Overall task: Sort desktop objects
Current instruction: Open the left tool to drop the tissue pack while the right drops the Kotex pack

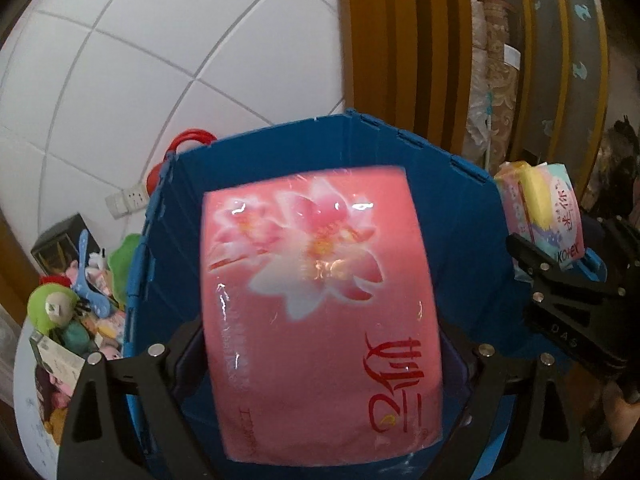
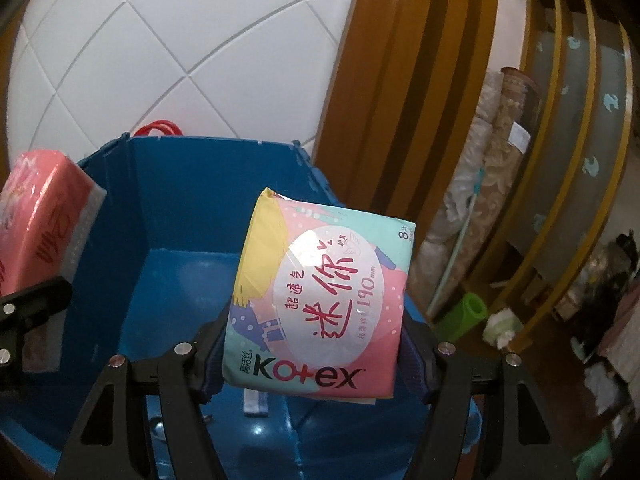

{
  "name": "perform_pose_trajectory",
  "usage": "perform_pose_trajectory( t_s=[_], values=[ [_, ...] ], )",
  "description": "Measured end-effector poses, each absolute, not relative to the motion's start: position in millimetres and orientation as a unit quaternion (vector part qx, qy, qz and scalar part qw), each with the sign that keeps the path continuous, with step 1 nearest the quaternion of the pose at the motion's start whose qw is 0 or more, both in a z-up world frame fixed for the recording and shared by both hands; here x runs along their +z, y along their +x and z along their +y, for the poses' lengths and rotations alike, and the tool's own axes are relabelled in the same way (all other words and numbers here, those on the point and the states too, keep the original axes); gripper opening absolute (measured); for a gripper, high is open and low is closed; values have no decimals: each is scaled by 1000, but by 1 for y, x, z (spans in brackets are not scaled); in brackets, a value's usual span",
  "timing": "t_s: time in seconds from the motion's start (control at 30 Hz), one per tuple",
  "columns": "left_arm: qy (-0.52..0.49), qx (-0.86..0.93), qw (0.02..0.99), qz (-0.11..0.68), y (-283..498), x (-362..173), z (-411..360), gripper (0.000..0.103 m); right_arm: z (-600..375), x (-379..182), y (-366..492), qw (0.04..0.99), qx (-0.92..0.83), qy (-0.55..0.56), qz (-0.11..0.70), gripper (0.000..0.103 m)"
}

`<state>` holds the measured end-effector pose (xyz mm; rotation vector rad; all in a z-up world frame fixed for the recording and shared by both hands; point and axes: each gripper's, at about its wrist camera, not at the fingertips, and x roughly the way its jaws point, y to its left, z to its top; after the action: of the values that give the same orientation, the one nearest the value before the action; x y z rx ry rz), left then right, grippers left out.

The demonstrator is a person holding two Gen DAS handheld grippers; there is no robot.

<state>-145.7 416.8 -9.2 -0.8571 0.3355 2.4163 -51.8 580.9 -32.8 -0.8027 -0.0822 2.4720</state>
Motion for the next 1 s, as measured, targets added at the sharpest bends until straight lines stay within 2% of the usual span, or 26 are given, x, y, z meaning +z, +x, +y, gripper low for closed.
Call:
perform_pose_trajectory(
  t_s=[0.13, 0.23, 0.3, 0.43, 0.5, 0.8, 1.0],
  values=[
    [-314, 902, 267, 125, -144, -9, 413, 99, 581, -34, -52, 265, 916, -299, -33, 70],
    [-313, 903, 266, 127, -141, -9, 413, 100, 577, -34, -51, 265, 917, -297, -36, 74],
    [-311, 904, 266, 127, -139, -8, 410, 100, 575, -34, -49, 263, 918, -295, -33, 89],
    [-299, 908, 267, 119, -133, -2, 397, 100, 570, -32, -42, 259, 919, -294, -30, 95],
    [-289, 913, 265, 112, -129, 4, 387, 100, 566, -31, -38, 258, 920, -292, -25, 102],
    [-264, 927, 253, 88, -117, 21, 336, 100, 532, -16, -23, 230, 931, -283, 4, 103],
    [-248, 942, 216, 70, -119, 28, 293, 100, 495, -4, -37, 193, 943, -273, -6, 103]
  ],
)
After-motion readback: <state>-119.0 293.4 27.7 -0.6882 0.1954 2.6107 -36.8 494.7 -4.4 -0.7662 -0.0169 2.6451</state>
